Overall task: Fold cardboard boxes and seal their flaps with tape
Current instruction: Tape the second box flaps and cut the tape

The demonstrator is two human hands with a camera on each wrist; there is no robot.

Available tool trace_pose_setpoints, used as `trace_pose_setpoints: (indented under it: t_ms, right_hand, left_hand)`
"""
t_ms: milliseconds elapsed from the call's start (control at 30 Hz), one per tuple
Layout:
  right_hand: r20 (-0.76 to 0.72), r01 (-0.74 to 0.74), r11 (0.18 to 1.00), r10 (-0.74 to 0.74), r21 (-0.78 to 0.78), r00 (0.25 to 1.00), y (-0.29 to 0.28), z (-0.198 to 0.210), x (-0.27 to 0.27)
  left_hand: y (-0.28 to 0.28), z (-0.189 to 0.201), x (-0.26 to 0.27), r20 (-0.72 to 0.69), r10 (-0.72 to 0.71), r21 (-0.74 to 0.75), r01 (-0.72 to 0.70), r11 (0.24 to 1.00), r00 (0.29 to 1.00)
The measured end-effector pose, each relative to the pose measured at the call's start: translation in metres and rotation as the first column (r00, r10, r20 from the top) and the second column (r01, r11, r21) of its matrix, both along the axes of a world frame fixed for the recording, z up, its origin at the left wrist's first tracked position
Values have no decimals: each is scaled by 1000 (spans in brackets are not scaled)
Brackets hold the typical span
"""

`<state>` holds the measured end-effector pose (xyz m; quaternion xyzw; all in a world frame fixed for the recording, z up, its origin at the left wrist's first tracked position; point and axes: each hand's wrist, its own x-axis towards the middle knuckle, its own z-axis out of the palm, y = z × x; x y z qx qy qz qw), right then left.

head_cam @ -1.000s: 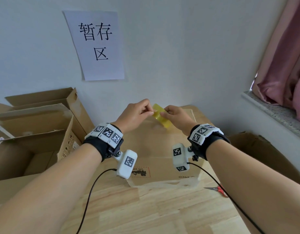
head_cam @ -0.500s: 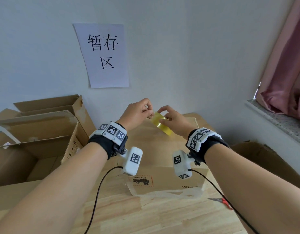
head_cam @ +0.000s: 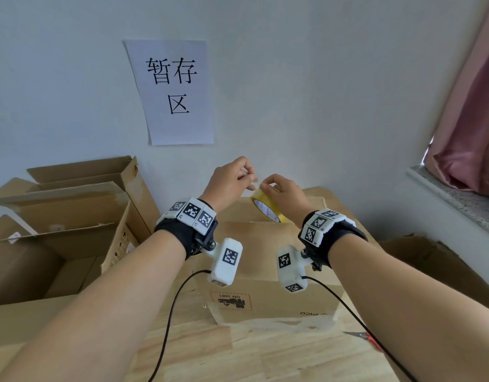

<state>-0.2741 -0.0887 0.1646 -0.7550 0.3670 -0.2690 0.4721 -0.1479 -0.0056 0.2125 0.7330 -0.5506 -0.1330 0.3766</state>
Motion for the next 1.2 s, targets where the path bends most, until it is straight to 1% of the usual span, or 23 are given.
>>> trace_pose_setpoints:
  t_ms: [67,100,167,200,233,267,300,333,367,400,500,533,633,700,833,933,1000,1100,1200]
  right_hand:
    - [4,6,1000,-6,-6,1000,-1,-2,1]
    - [8,14,1000,-14,-10,1000,-2,-3,0]
    - [29,48,999,-48,-5,998,-4,-5,-2]
    - [43,65,998,-65,2,997,-6,-5,-3]
    - [55,76,997,-76,10,996,-7,-6,-4]
    - [62,79,997,-80,19,995,-8,-7,-5]
    - [70,80,997,-81,23,994,-7,-7,-5]
    - [79,78,997,-80,26,994,-6,-7,-5]
    - [92,77,997,-79,31,993,-4,-8,-5]
    - [104,79,996,-82,35,991,-3,-10,-4]
    - [129,100,994,-105,46,986,0,-14,-4]
    - [136,109,992,-116,55,984,0,-14,-5]
    - [171,162,982,-176,97,969,-1,-11,-15]
    - [181,220,970,-236,101,955,-4,-9,-25]
    - [166,325,942,-334,79,928,-8,-14,-44]
    - [156,345,937,-348,49,924,-4,-19,-53]
    - [157,347,938,-346,26,925,0,-21,-54]
    - [150,365,931,-362,8,920,4,-21,-53]
    - [152,370,929,-365,-10,919,8,-22,-55]
  left_hand:
    - [0,-2,6,-28,25,13,-25,1000,999]
    - [0,-2,11,6,47,35,-48,998,999]
    - [6,-4,26,119,115,57,-123,991,986]
    - [10,-5,34,140,147,63,-157,986,979]
    - [16,-9,41,156,156,111,-174,978,975]
    - [22,-17,45,187,116,216,-157,964,975]
    - [28,-27,46,214,35,363,-112,925,976]
    - [34,-41,45,203,-41,491,-66,869,978]
    - [38,-54,43,172,-68,560,-40,827,983]
    - [41,-65,40,137,-56,571,-32,821,989]
    - [42,-85,37,74,58,500,-87,862,996]
    - [41,-89,38,77,67,495,-97,864,995]
    - [38,-99,39,108,33,492,-82,867,994]
    - [38,-106,37,88,39,470,-76,879,995]
    - [42,-107,32,77,116,404,-137,904,990]
    - [45,-102,29,35,206,437,-200,877,978]
    - [49,-100,28,21,227,433,-213,876,974]
    - [59,-101,34,-76,224,436,-170,884,972]
    - [78,-108,36,-184,239,447,-136,884,953]
